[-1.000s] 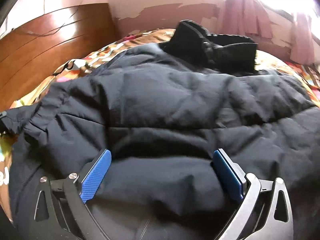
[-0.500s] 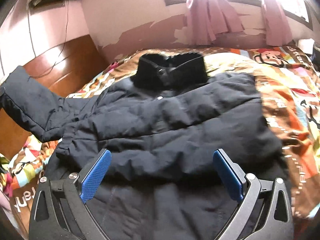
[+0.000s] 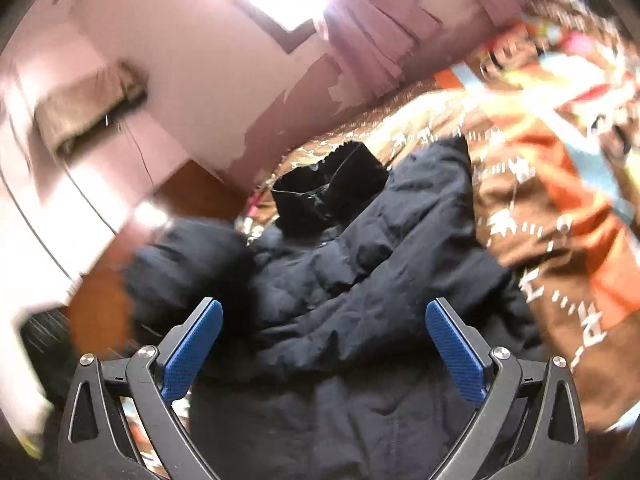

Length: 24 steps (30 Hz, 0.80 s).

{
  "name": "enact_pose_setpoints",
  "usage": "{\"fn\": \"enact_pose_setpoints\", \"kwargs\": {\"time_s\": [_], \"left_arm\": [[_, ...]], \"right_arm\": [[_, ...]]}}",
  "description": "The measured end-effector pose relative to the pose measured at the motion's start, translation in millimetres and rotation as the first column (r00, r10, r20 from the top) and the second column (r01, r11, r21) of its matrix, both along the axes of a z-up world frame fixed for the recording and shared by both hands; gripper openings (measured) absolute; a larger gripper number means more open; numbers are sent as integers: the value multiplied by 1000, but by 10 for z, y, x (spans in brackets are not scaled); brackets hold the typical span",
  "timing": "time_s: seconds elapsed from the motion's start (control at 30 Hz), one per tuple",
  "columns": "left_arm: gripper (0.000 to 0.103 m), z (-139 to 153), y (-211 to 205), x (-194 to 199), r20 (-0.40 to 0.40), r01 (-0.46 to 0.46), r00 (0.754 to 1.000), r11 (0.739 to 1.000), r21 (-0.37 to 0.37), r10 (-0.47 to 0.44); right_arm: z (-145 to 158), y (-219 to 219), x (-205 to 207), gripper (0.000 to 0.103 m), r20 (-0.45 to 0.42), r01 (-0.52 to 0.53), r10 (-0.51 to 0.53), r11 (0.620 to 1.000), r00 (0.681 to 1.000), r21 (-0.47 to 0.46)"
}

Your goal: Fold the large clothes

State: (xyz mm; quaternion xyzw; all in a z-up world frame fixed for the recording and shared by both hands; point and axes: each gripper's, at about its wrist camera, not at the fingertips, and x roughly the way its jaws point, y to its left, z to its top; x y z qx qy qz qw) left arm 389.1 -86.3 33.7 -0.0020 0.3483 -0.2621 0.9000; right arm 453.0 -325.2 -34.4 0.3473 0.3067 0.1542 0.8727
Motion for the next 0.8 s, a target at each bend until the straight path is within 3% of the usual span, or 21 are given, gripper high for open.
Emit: {"fn": "enact_pose_setpoints", "kwargs": {"time_s": [0.17, 0.33, 0.57, 0.63, 0.67, 0.73, 0.77, 0.8], "left_arm": [[4, -377, -91, -4, -83, 26, 996, 999, 35, -23], [8, -504, -193, -83, -101, 82, 992, 992, 91, -73], [13, -594, -74, -182, -176, 146, 975, 988, 49, -135], [16, -587, -9, -242, -184, 147, 973, 989, 26, -140], [20, -583, 15, -261, -185, 141, 973, 990, 23, -135], [46, -550, 124, -318, -179, 105, 979, 994, 21, -100], [74, -522, 200, -347, -164, 75, 984, 997, 18, -71], [89, -494, 280, -374, -139, 43, 989, 999, 11, -41]], "right_arm": [[-215, 114, 53, 100, -20, -97, 98, 995, 995, 34], [-380, 257, 193, 100, -53, -139, 147, 982, 988, 131], [-685, 399, 201, 100, -72, -147, 178, 937, 981, 318], [-768, 426, 204, 100, -118, -125, 167, 945, 979, 302], [-842, 474, 214, 100, -162, -110, 158, 957, 974, 270], [-882, 547, 218, 98, -201, -103, 146, 972, 969, 209], [-868, 580, 214, 87, -214, -98, 135, 980, 968, 173], [-852, 613, 212, 78, -227, -91, 120, 987, 966, 134]]}}
